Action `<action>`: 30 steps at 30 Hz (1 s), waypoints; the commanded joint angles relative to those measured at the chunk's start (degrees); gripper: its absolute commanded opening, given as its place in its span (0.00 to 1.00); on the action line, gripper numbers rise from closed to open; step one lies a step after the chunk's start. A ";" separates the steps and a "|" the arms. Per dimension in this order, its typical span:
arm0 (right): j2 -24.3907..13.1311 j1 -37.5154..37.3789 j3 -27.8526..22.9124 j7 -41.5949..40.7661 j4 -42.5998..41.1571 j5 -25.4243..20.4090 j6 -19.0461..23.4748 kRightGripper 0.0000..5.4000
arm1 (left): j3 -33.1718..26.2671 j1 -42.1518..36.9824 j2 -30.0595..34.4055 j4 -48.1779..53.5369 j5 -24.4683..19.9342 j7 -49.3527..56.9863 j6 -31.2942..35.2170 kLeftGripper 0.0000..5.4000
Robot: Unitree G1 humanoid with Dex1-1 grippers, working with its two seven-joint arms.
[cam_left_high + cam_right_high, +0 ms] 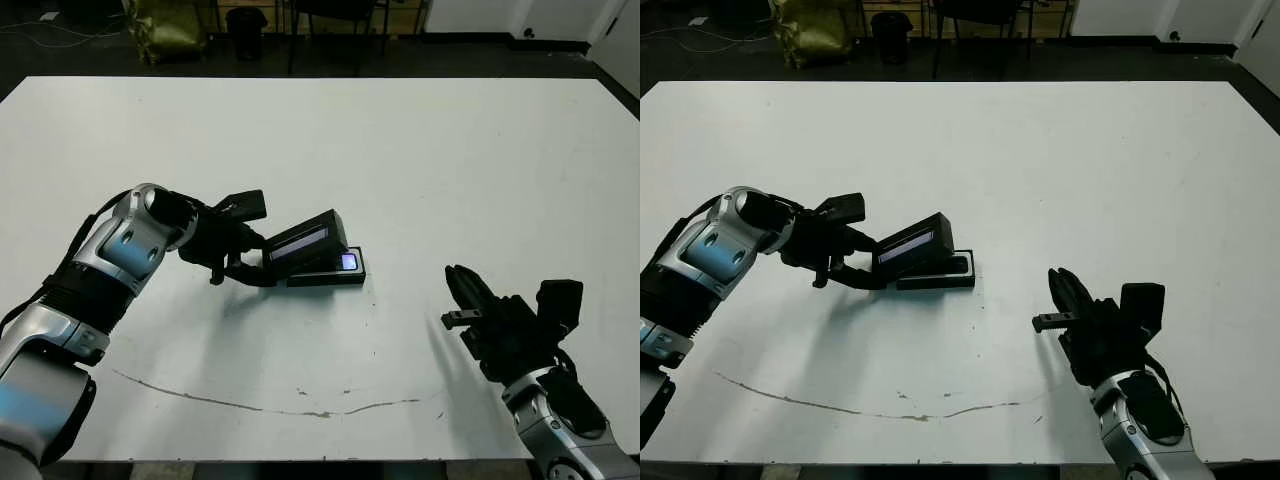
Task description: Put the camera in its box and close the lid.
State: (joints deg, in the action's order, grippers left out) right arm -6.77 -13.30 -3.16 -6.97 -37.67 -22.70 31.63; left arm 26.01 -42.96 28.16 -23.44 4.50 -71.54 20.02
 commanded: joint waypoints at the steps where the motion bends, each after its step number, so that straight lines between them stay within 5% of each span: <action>1: -0.22 -0.63 -0.39 -0.86 0.76 -0.43 -1.28 0.00 | 1.35 -0.21 -0.96 0.05 1.37 0.32 1.51 0.42; 30: 0.01 -1.48 1.09 -0.57 3.43 3.31 -3.90 0.00 | 1.20 -5.47 -1.72 6.49 -0.83 -2.23 7.66 0.42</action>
State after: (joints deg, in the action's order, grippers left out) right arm -6.69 -14.12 -1.95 -7.70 -35.18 -19.32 26.92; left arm 26.40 -47.51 25.74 -17.00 2.94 -73.22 26.77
